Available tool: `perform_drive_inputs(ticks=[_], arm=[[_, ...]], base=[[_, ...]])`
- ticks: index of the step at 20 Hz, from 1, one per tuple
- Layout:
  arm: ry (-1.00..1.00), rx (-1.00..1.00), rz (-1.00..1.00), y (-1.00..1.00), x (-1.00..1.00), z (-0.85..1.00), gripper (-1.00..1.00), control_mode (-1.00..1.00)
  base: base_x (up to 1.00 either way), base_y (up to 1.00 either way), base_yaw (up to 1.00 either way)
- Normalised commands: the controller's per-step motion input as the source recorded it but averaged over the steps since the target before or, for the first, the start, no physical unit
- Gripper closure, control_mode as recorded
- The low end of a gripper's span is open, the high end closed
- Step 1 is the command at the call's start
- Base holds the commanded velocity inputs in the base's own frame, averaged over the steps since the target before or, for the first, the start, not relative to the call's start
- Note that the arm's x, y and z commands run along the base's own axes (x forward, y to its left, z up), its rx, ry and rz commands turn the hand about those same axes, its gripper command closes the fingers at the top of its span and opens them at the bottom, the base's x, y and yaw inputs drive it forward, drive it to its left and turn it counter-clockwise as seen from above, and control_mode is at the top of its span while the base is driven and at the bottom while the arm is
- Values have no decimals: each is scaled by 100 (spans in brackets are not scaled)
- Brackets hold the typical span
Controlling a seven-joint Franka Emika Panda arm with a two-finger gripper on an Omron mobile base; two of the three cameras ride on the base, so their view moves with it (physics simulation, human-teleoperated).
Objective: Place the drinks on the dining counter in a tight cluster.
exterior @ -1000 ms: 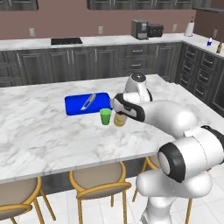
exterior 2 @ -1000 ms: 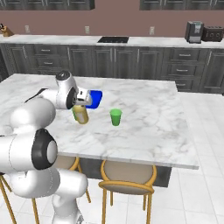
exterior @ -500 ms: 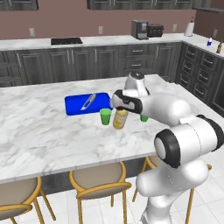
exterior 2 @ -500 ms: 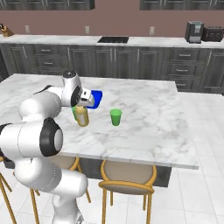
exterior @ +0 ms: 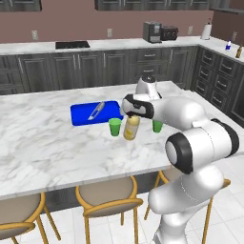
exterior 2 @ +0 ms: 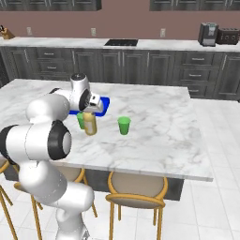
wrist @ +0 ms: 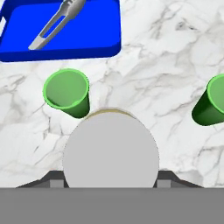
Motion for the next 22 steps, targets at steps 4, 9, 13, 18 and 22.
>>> perform_drive_inputs(ticks=[4,9,13,18,22], arm=[[0,-4,0,-1,2,-17,100,-100],[1,-5,0,0,7,-29,100,-100],[-1,-2,0,0,15,-22,100,-100],[-4,0,0,0,13,-15,100,-100],[0,0,0,0,0,-31,100,-100]], base=[[0,0,0],[0,0,0],[0,0,0],[0,0,0],[0,0,0]])
